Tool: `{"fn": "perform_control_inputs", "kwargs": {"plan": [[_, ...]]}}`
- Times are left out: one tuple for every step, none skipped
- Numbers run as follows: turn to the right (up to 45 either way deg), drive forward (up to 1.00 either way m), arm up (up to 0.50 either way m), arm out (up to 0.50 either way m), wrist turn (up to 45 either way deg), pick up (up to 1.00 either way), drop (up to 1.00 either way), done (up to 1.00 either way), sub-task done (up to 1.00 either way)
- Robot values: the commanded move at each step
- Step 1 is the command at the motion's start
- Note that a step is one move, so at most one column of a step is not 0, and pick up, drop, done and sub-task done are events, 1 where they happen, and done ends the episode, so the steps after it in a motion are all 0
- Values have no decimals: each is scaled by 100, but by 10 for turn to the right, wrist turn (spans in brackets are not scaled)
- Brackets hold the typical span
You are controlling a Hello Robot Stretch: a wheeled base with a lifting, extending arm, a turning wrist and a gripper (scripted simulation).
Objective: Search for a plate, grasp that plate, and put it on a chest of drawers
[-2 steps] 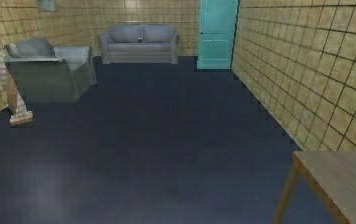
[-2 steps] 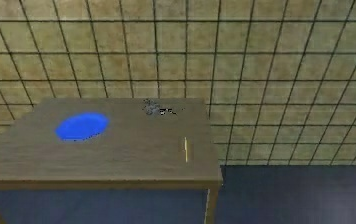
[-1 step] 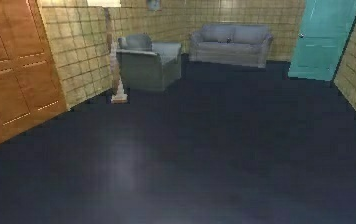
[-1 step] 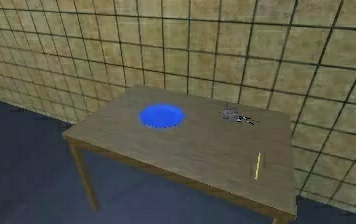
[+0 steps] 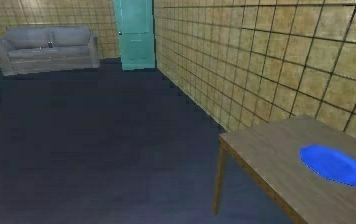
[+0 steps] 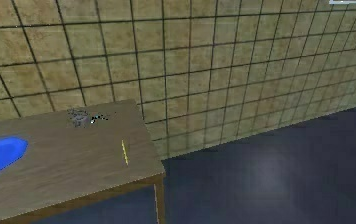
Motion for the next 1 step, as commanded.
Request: {"fn": "perform_control_inputs", "kwargs": {"plan": [[120, 0, 0, 0, 0, 0, 0, 0, 0]]}}
